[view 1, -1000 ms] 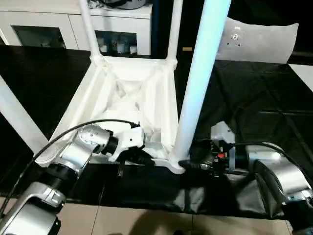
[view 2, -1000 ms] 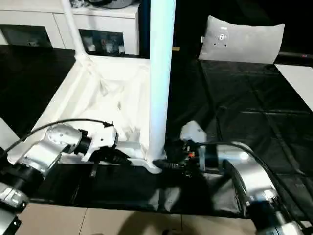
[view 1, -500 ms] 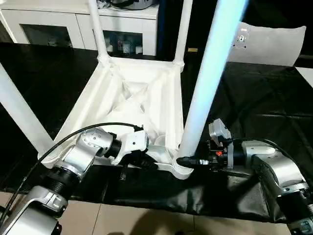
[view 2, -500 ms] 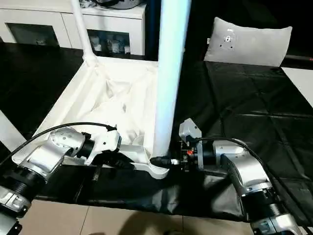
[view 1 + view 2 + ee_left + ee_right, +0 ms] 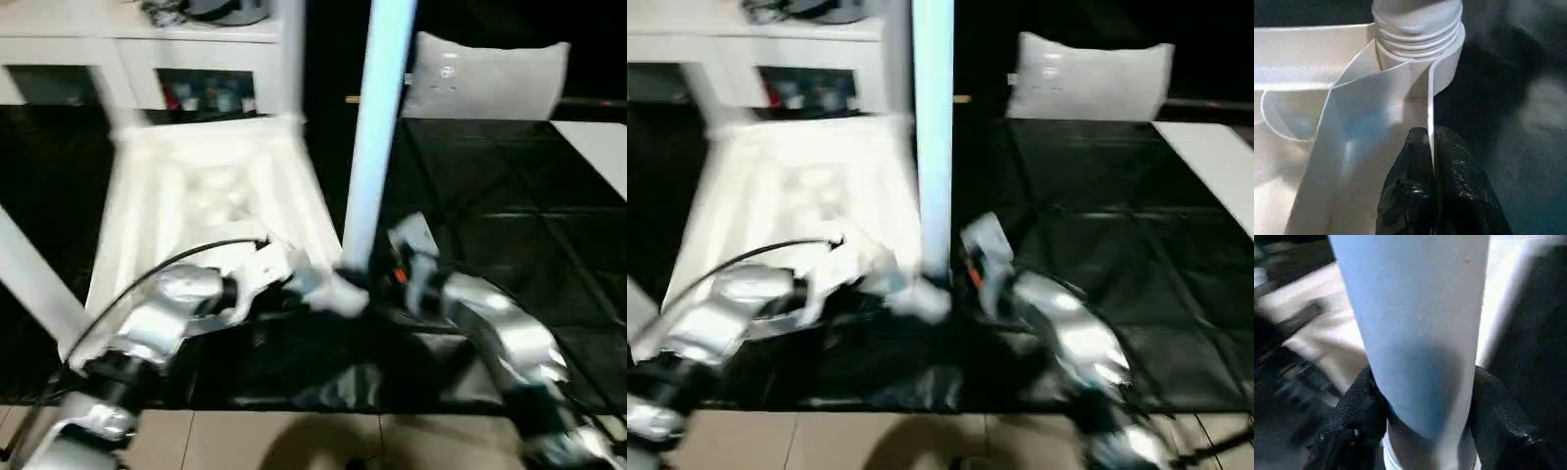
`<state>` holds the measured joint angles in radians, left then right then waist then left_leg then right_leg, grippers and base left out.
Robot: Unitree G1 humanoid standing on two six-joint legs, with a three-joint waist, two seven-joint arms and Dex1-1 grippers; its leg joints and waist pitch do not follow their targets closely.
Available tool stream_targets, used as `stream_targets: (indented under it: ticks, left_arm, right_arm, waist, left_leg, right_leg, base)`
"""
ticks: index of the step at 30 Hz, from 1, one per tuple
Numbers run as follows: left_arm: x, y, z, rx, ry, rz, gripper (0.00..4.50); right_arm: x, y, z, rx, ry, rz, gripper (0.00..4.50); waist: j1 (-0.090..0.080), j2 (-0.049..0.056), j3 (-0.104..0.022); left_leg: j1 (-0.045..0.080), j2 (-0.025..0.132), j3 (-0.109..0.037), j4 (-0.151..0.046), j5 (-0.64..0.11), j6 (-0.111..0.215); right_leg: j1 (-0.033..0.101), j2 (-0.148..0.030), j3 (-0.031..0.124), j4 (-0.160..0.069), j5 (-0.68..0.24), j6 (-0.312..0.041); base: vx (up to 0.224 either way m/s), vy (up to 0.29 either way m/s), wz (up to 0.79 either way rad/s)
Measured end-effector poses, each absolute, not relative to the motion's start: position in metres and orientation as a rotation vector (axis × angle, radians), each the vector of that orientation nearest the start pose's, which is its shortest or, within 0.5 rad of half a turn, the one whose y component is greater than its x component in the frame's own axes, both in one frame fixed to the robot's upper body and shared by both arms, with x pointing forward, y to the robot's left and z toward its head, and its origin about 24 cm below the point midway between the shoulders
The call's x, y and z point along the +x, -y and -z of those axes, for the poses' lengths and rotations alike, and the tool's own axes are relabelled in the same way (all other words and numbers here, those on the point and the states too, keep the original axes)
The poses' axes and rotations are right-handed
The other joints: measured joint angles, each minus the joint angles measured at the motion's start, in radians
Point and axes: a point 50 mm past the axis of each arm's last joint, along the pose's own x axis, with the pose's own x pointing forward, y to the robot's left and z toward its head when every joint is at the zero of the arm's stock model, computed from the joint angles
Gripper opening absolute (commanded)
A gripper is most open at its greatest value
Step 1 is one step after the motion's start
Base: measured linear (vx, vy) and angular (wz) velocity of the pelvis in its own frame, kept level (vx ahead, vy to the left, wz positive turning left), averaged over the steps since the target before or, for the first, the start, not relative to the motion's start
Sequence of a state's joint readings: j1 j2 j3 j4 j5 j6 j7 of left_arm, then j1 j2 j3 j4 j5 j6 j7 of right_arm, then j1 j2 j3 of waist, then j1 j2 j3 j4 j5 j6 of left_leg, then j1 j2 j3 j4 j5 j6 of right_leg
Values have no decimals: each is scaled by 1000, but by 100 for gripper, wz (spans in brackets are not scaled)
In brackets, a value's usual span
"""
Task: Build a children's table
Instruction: Rotate leg to tighten
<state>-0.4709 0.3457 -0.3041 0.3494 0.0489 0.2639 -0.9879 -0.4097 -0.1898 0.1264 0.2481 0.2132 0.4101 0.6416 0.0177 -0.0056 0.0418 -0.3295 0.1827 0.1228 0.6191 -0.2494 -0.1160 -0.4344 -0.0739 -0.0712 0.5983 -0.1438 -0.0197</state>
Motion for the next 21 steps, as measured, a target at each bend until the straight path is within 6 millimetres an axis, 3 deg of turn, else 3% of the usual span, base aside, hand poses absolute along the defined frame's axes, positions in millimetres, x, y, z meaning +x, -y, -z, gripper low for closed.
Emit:
stream_targets:
  ticks: [2,3,5,10,15,21]
  left_arm:
    - [308,-111,-47,413,-426,1086,0]
    - [309,-107,-46,407,-423,1064,0]
    - [310,-102,-46,395,-412,1048,0]
    - [311,-86,-48,437,-380,1082,0]
    - [311,-87,-50,490,-346,1120,0]
    - [311,-103,-50,522,-334,1172,0]
  right_arm:
    - [319,102,-60,31,-294,-718,206]
    - [322,101,-60,26,-296,-685,238]
    - [324,103,-60,26,-293,-652,257]
    - [322,110,-58,15,-274,-615,304]
    - [314,127,-57,-16,-240,-674,331]
    - [294,160,-57,-42,-254,-876,401]
  waist:
    - [-2,1,0]
    - [-1,2,0]
    - [2,2,0]
    - [27,8,-1]
    - [47,13,-1]
    - [47,14,0]
  left_leg:
    - [-1,0,0,0,0,0]
    - [-2,0,0,0,0,0]
    - [-2,0,0,0,1,2]
    - [-4,-1,1,-3,0,4]
    - [-4,0,1,-11,4,9]
    - [-4,0,2,-12,7,13]
  right_leg:
    - [0,0,0,-2,0,0]
    - [0,0,-1,-3,0,0]
    - [1,-1,0,-4,0,0]
    - [2,-2,2,-3,2,-1]
    - [1,-2,1,-3,2,-3]
    - [0,-2,1,-4,1,-1]
  base:
    - [0,0,0]
    - [0,0,0]
    - [0,0,0]
    - [0,0,0]
    - [0,0,0]
    - [0,0,0]
